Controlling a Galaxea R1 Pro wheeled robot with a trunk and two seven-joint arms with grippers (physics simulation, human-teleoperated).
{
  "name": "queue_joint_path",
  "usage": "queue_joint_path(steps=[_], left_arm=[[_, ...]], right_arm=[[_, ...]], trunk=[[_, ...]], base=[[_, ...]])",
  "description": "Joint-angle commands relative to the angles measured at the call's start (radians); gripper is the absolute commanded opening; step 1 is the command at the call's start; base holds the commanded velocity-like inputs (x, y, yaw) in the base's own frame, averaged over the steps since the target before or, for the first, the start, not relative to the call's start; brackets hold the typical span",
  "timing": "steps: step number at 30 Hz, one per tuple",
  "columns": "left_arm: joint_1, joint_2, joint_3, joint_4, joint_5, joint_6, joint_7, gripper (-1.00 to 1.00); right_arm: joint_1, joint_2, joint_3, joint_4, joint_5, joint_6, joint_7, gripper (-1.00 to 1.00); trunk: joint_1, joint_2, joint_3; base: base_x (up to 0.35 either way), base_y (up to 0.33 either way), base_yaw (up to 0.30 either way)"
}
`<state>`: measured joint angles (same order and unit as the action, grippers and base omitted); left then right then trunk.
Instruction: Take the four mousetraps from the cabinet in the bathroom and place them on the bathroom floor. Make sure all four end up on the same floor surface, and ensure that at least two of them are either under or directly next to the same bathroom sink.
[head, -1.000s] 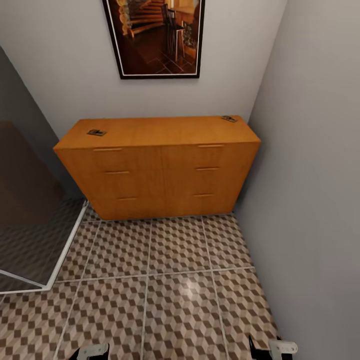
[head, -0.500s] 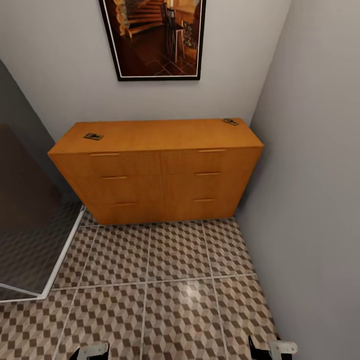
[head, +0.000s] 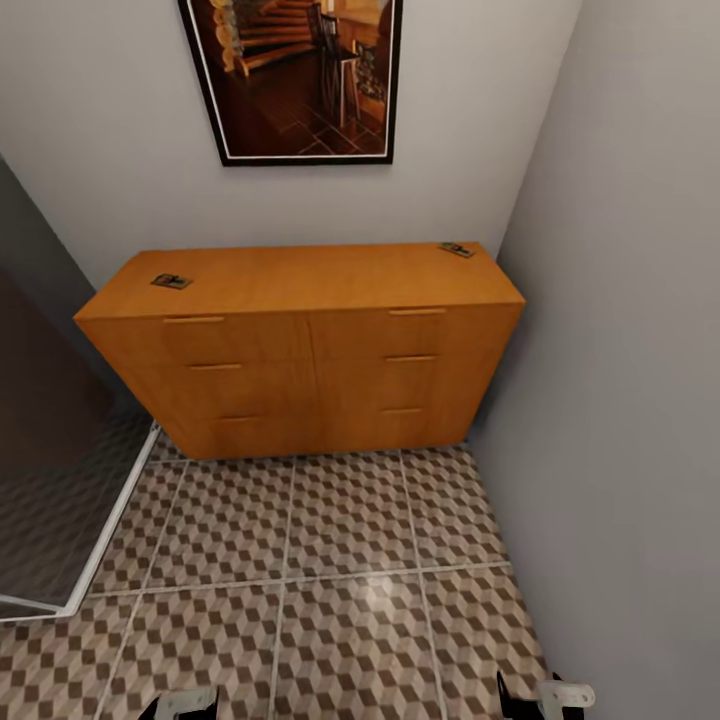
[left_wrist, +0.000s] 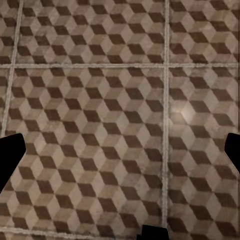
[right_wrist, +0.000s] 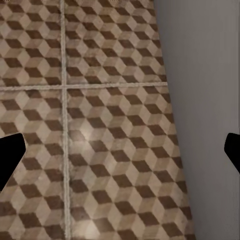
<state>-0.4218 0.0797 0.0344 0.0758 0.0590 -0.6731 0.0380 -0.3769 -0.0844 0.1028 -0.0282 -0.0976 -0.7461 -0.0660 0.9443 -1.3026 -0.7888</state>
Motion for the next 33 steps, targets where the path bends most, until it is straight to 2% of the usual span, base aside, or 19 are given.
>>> queue_joint_path(steps=[1,33], left_arm=[[-0.002,0.000,0.003,0.004,0.002,-0.006,-0.001,1.00],[-0.002,0.000,0.003,0.004,0.002,-0.006,-0.001,1.00]], right_arm=[[0.000,0.000,0.009,0.001,-0.010,-0.003,-0.001,1.00],[0.000,0.000,0.009,0.001,-0.010,-0.003,-0.001,1.00]], trunk=[[0.000,0.000,-0.001],[0.000,0.000,-0.001]], base=[[0.137,-0.079,0.000],[0.017,-0.006,0.000]])
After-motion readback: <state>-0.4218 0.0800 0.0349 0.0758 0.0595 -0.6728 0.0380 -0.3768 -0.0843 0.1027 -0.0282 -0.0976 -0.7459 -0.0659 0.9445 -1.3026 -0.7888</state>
